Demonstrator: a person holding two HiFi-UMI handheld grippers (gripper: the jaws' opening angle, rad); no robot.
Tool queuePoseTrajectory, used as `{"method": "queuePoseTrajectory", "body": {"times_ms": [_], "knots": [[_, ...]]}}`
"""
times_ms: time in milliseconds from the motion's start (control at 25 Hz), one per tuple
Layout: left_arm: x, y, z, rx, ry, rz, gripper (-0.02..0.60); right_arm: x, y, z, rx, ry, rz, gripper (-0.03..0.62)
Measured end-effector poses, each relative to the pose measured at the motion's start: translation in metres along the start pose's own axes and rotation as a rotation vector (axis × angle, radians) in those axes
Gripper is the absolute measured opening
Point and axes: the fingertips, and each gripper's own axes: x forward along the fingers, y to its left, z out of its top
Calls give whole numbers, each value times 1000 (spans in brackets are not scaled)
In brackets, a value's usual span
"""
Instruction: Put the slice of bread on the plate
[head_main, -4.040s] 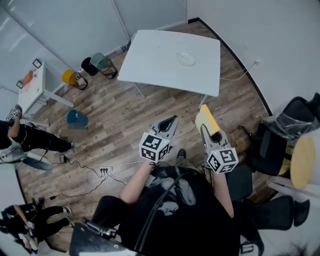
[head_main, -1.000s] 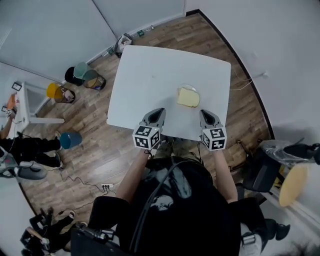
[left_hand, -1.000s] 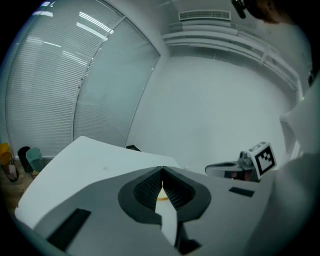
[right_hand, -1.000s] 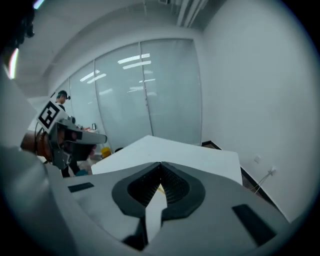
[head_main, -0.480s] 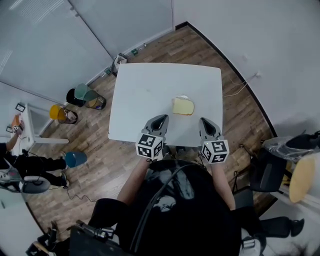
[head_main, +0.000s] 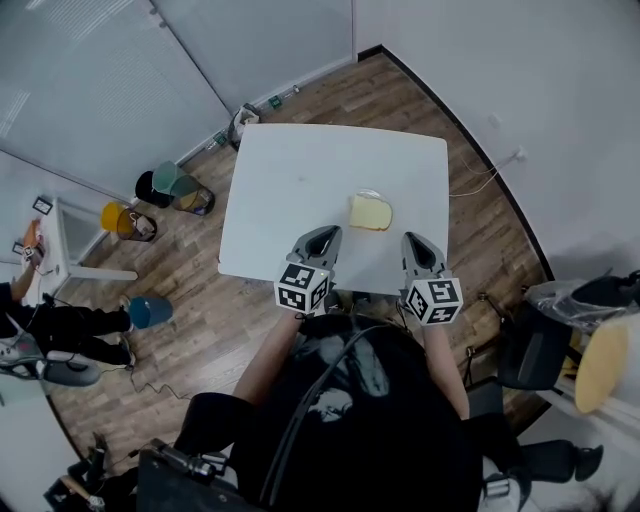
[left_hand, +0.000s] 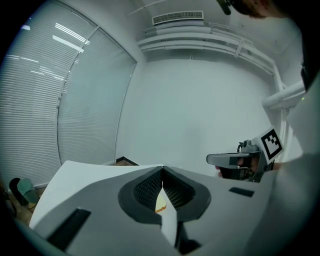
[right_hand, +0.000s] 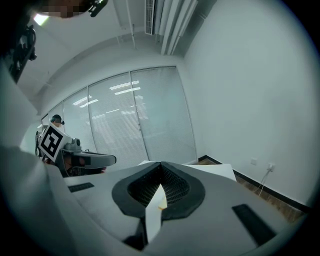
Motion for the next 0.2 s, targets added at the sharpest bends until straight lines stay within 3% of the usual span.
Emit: {"method": "queuePoseTrajectory", "body": {"times_ms": [200], "knots": [[1, 4, -2, -11, 3, 0, 8, 6, 5, -1, -6, 6, 11, 8]]}}
